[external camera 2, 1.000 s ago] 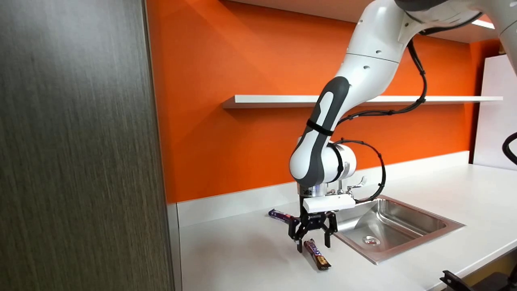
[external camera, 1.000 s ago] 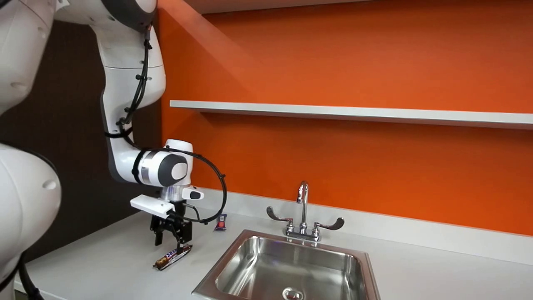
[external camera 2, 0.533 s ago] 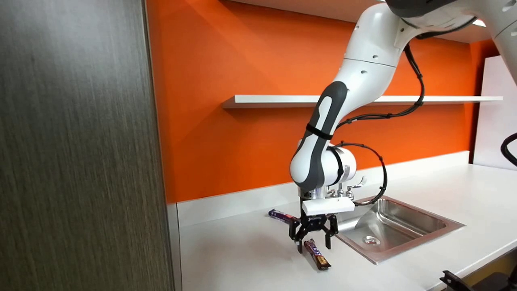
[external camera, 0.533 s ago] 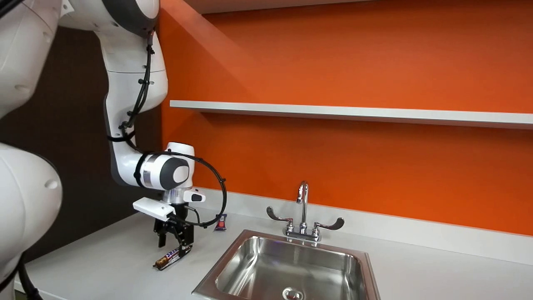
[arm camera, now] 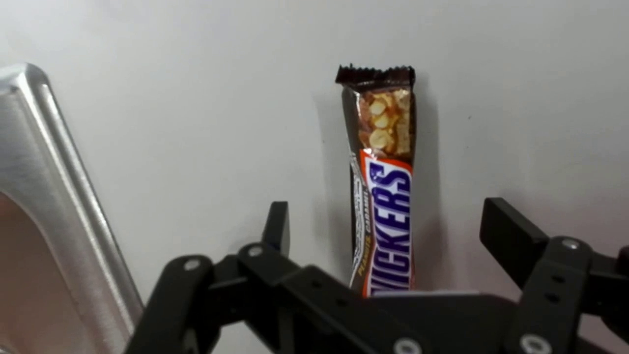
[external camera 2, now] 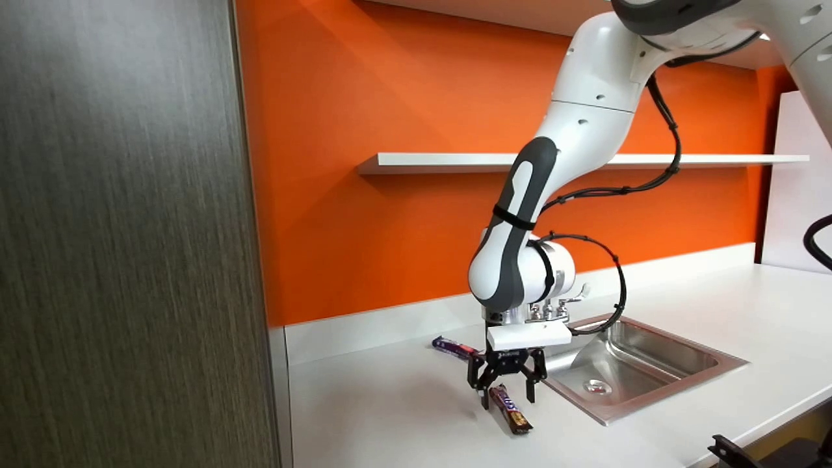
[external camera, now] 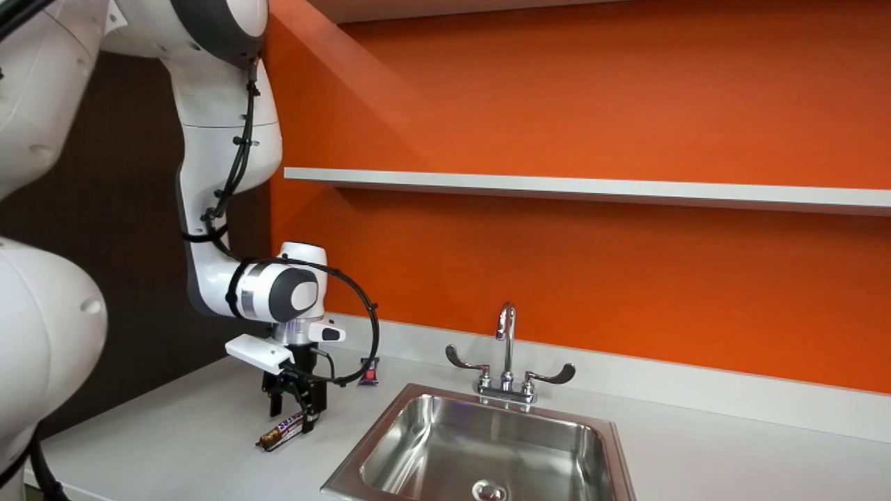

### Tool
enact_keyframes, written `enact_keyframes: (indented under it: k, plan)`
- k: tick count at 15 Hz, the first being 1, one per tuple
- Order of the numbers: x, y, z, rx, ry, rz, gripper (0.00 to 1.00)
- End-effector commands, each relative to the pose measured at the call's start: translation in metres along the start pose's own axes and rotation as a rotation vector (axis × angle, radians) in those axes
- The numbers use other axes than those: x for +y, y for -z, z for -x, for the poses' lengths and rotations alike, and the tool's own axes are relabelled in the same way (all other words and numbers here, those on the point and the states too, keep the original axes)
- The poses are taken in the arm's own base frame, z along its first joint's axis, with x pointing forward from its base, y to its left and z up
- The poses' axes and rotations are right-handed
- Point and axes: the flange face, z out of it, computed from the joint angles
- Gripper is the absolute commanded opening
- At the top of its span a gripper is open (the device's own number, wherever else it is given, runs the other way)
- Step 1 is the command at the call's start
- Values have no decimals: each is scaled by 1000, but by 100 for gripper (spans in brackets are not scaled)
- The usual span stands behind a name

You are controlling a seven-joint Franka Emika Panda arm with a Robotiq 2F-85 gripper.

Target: Put the candy bar on the shelf

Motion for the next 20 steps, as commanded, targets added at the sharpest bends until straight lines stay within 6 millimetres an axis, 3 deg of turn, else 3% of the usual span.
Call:
enact_keyframes:
  k: [1,3,4,5,14,20]
  plan:
    - [-2,-2,-5,15,-26,10,100]
    - [-2,-2,-5,14,-31,10,100]
    - [-2,-3,-5,13,-31,10,75]
    - [-2,-3,-5,13,-31,10,74]
    - [-2,-3,-8,22,-27,7,2]
    - [4,15,-9,53,-17,-7,4]
